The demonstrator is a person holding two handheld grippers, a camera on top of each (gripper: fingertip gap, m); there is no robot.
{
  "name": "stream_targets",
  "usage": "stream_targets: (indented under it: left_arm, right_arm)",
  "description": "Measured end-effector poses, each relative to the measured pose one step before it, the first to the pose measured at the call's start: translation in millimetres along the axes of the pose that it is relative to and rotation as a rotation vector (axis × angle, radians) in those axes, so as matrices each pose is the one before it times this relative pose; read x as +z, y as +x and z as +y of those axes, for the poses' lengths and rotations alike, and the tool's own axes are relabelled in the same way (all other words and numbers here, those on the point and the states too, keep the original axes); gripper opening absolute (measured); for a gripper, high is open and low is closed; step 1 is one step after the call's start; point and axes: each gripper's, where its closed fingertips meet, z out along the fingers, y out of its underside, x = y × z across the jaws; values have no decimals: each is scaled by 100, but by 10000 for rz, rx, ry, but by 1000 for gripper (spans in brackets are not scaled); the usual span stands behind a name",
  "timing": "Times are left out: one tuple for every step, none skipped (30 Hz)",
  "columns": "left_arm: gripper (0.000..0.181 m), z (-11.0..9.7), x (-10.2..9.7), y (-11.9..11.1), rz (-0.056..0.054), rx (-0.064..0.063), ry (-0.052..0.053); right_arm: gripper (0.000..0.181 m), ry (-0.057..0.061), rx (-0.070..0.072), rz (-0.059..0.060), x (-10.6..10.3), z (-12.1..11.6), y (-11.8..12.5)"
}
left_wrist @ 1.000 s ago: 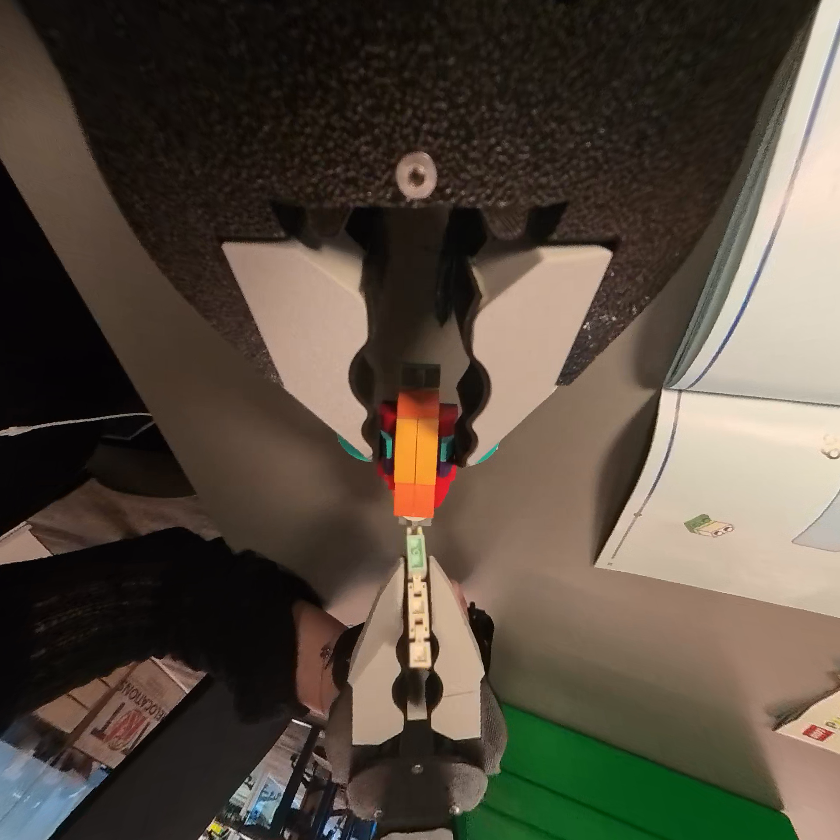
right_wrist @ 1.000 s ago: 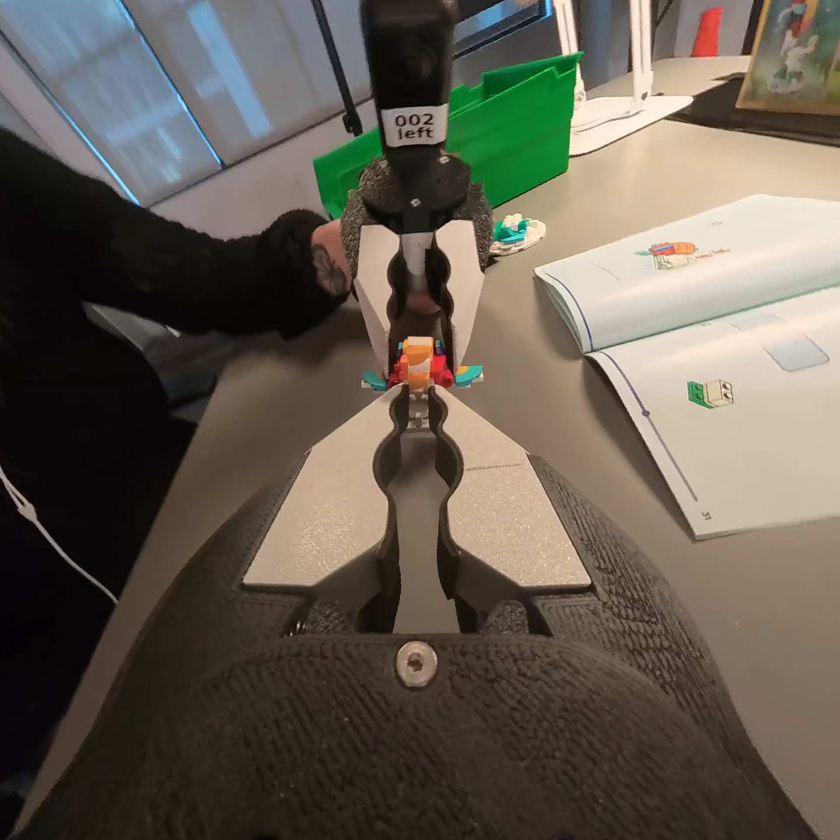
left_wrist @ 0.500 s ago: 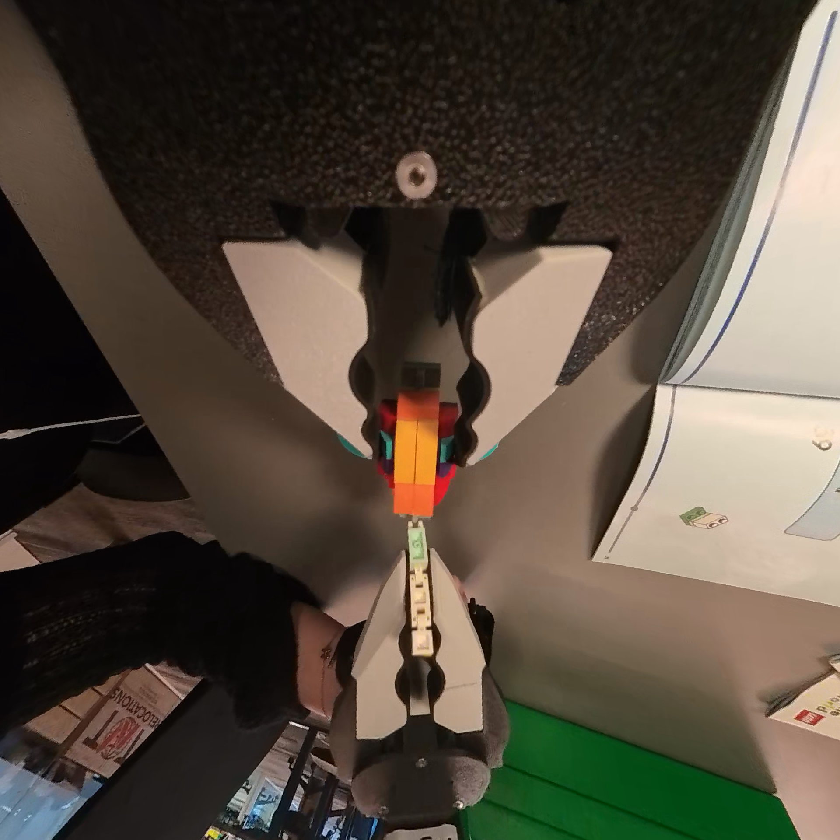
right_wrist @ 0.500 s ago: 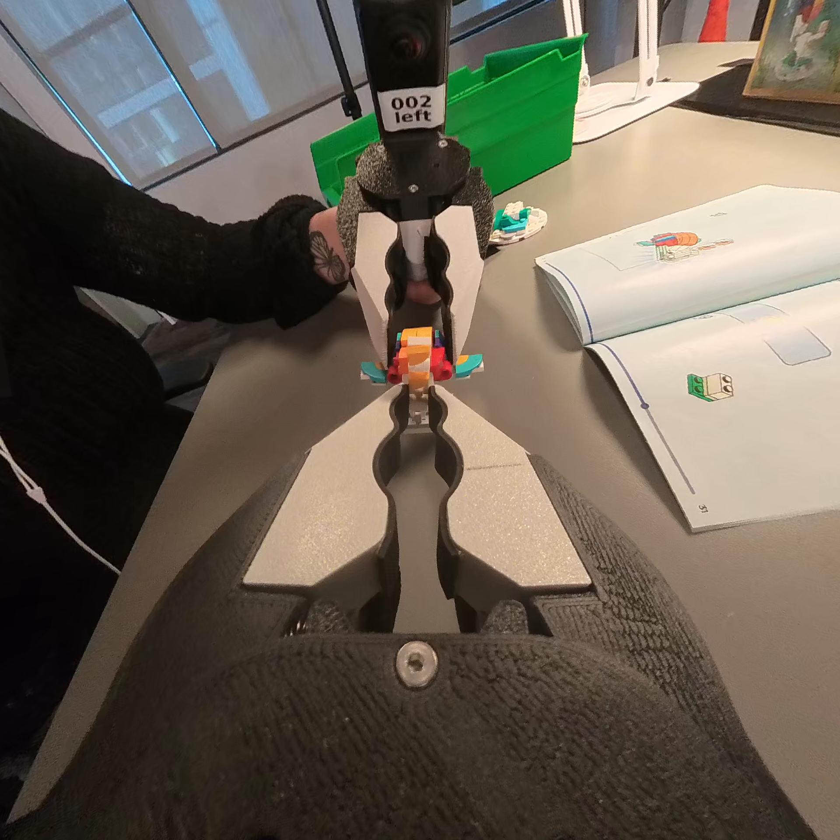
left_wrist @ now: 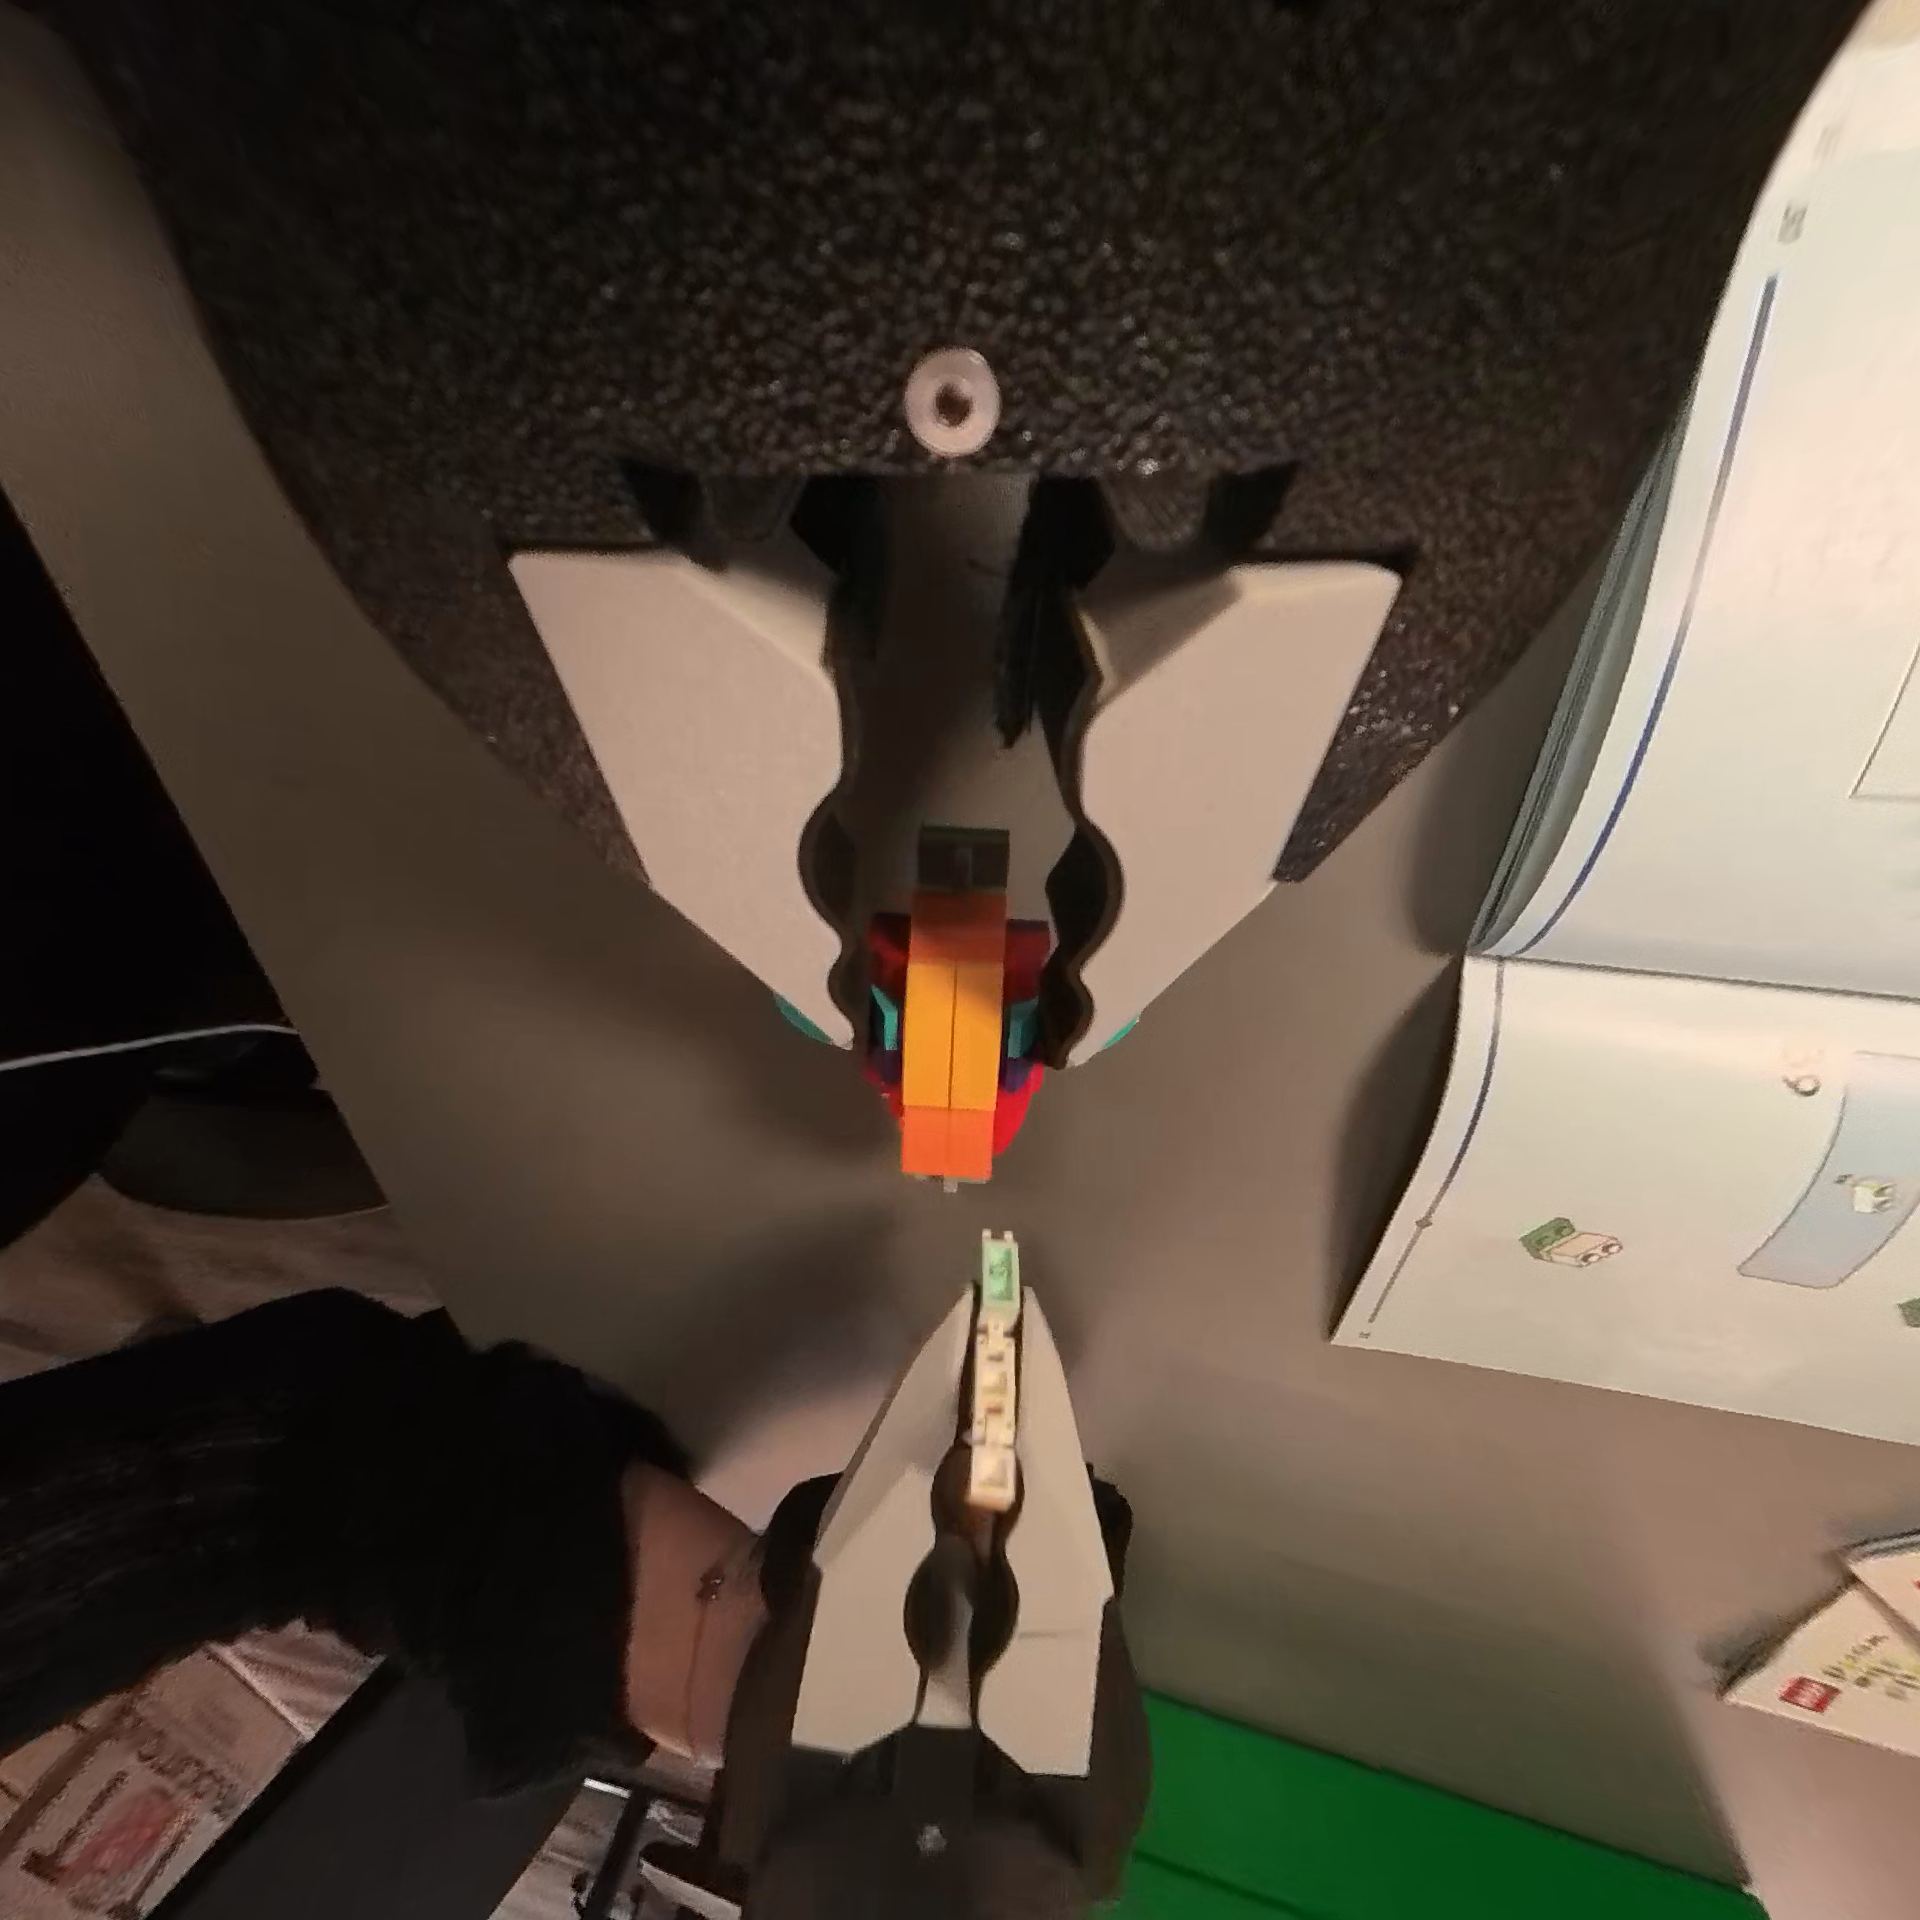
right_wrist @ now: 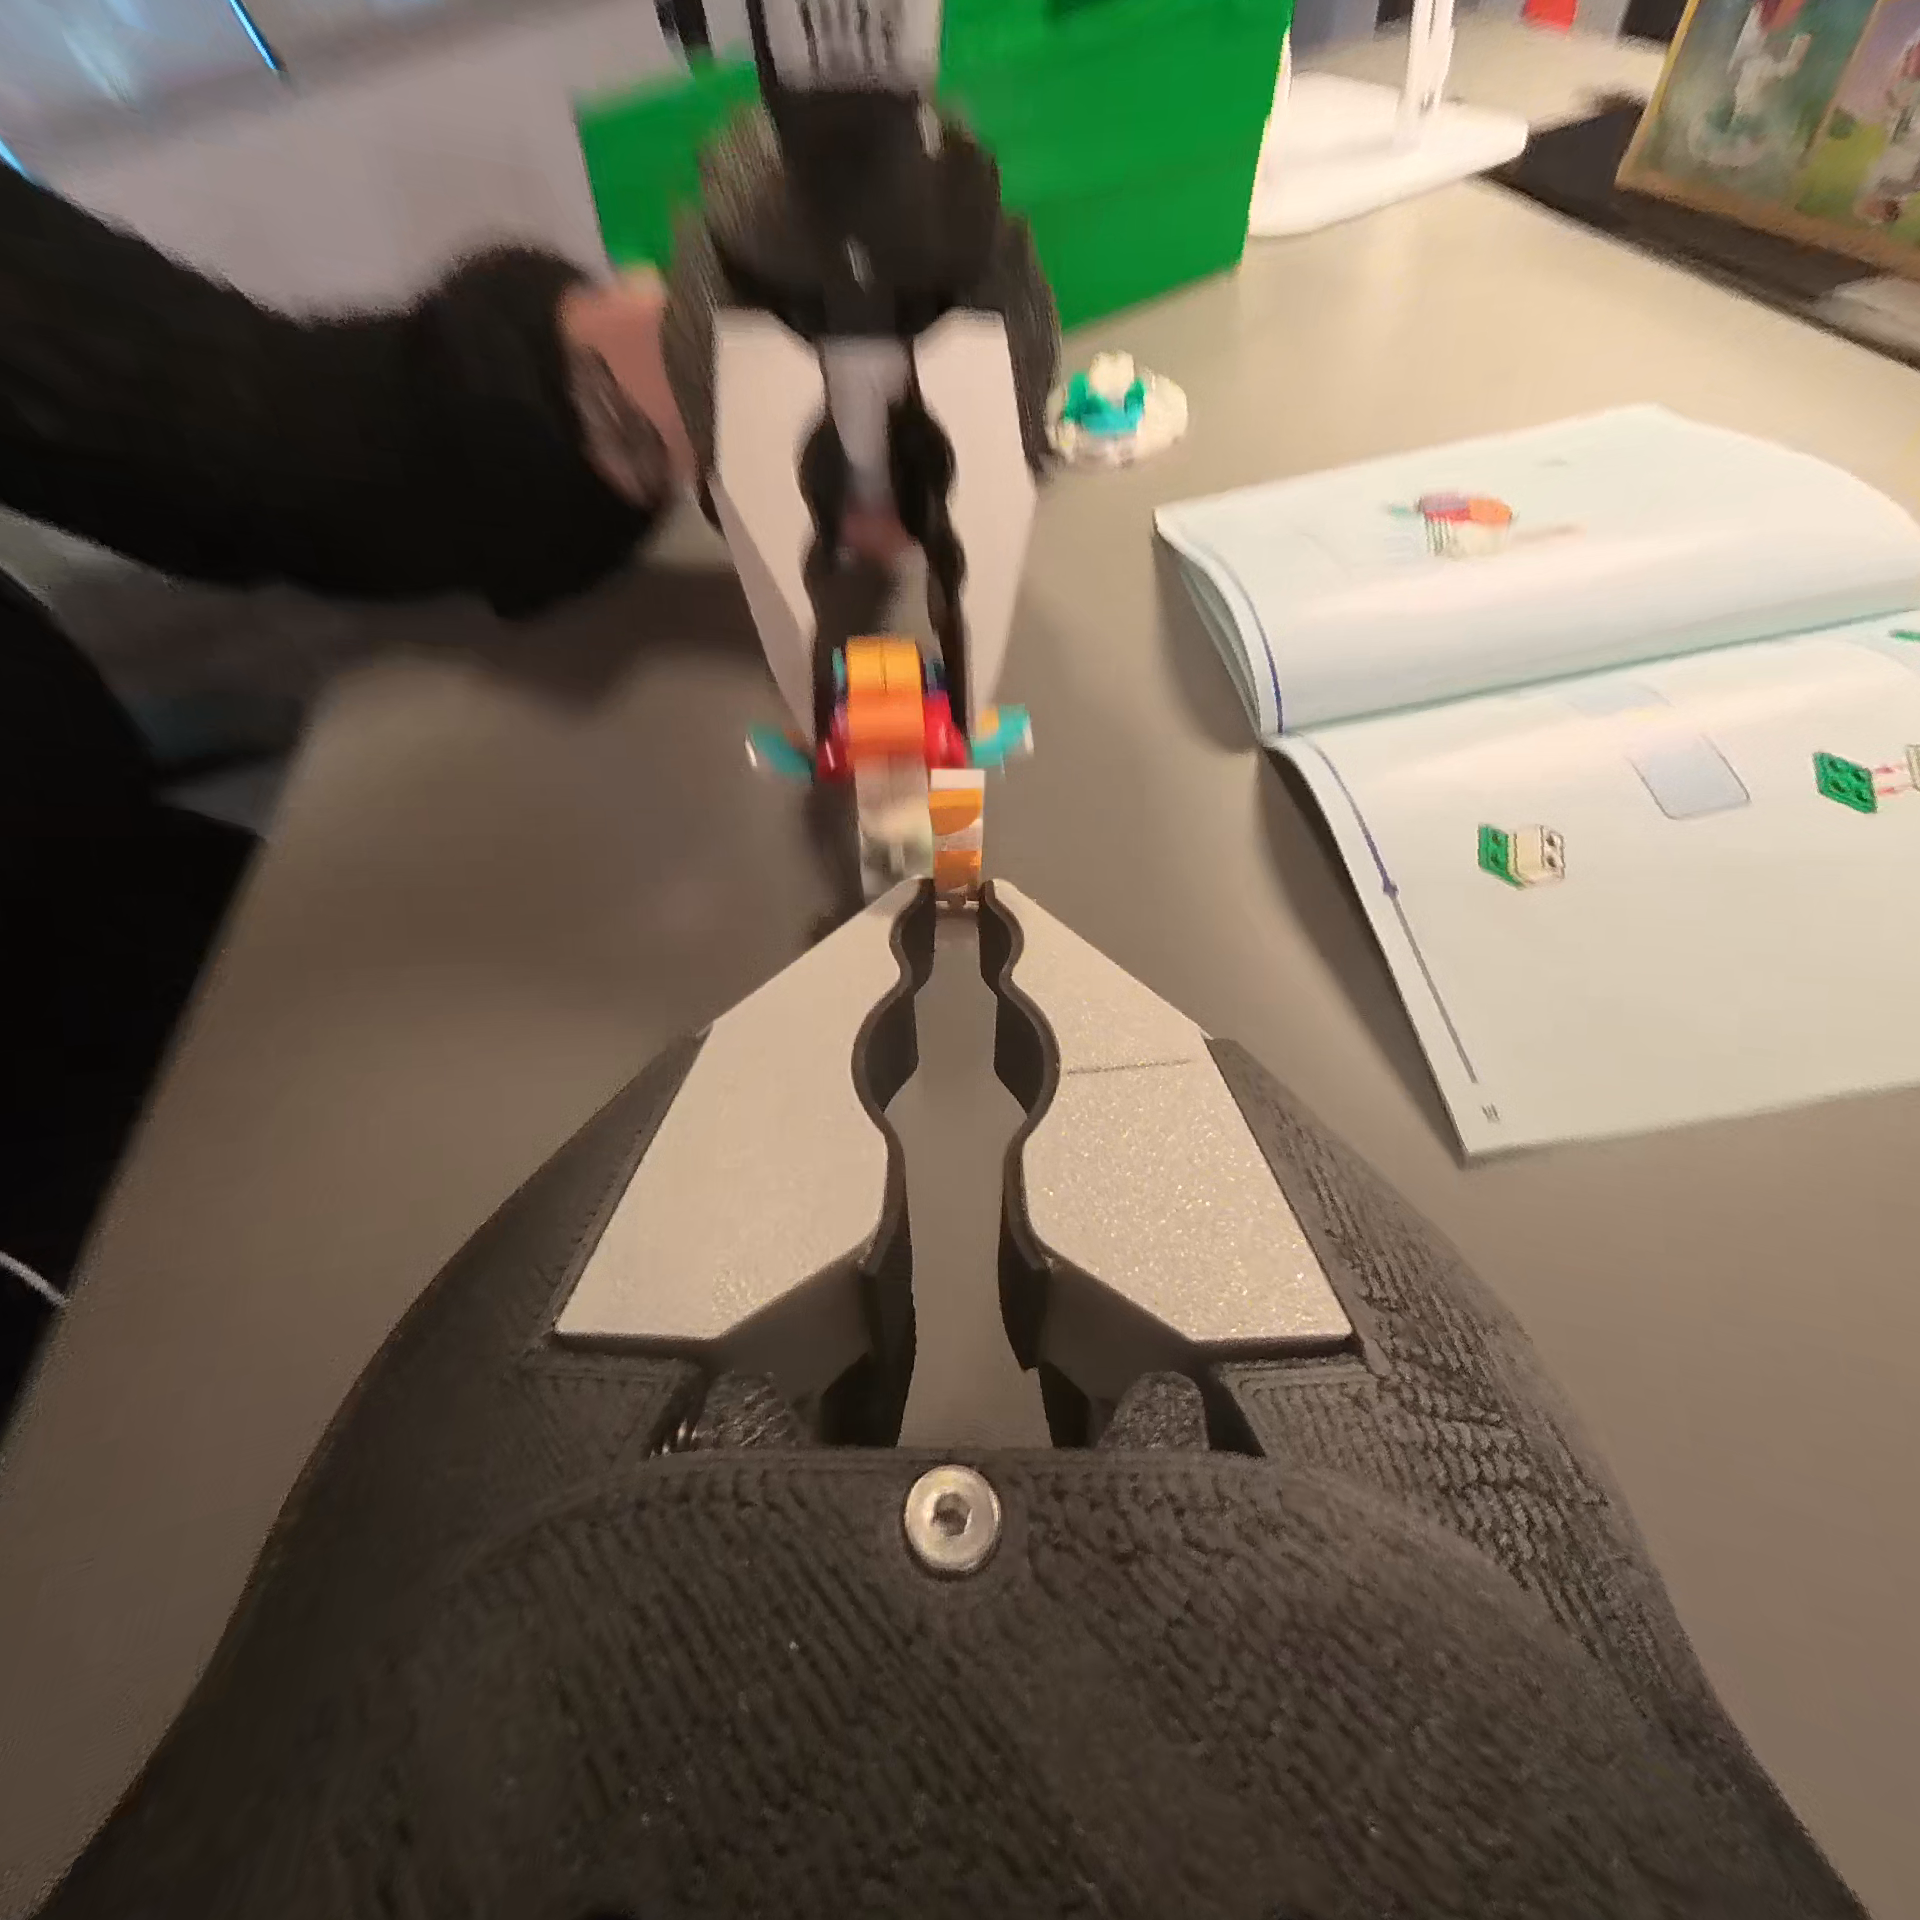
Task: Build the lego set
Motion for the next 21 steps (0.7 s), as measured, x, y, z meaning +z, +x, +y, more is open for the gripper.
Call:
stream_targets:
  left_arm:
    - [30, -121, -347, 39, -158, -34, 79]
    - [30, -97, -382, 57, -190, 19, 70]
    - [30, -60, -378, 126, -189, 56, 46]
    - [30, -20, -342, 157, -179, 54, 30]
    - [30, 3, -302, 177, -167, 38, 26]
    - [30, -8, -232, 202, -128, 23, 45]
    - [30, 4, -167, 225, -92, 3, 47]
    - [30, 25, -140, 207, -76, -19, 35]
    - [30, 80, -91, 178, -66, -46, 4]
    - [30, 137, -63, 163, -41, -43, -50]
    - [30, 131, -57, 117, -49, -6, -48]
    - [30, 140, -31, 80, -43, -4, -76]
    - [30, 206, -17, 82, -10, -7, -134]
    - [30, 240, 31, 12, -40, 13, -152]
    - [30, 292, 86, -22, -41, 17, -184]
    - [30, 362, 136, 3, -3, 24, -222]
    - [30, 403, 166, 24, 23, 38, -243]
    - [30, 390, 182, 17, 14, 25, -222]
    - [30, 374, 179, 69, 60, -8, -215]
    - [30, 304, 169, 169, 117, -2, -171]
    - [30, 212, 112, 248, 143, 1, -113]
  right_arm:
    - [7, -144, -143, 66, 20, 158, 1]
    - [7, -96, -119, 16, 12, 93, -75]
    - [7, -136, -86, 27, 38, 169, -29]
    - [7, -171, -72, 15, 78, 249, -47]
    - [7, -211, -21, -53, 128, 333, -128]
    - [7, -214, -13, -55, 195, 328, -118]
    - [7, -127, -31, -99, 208, 197, -194]
    - [7, 6, 25, -231, 183, -22, -396]
    - [7, 124, 137, -306, 118, -254, -473]
    - [7, 154, 214, -345, 79, -282, -513]
    - [7, 83, 205, -291, 36, -146, -409]
    - [7, 23, 144, -134, 27, -35, -179]
    - [7, -20, 99, -37, -4, 30, -24]
    - [7, 13, 17, 50, -9, -20, 95]
    - [6, 58, -6, 26, -25, -75, 53]
    - [6, 73, 23, -39, -18, -114, -34]
    - [6, 86, -1, -25, -14, -134, -27]
    - [6, 60, -29, 0, -14, -99, 3]
    - [6, 17, -26, -2, -14, -40, -3]
    - [6, 17, -29, -13, -4, -28, -35]
    - [6, 43, -42, -24, -7, -77, -44]
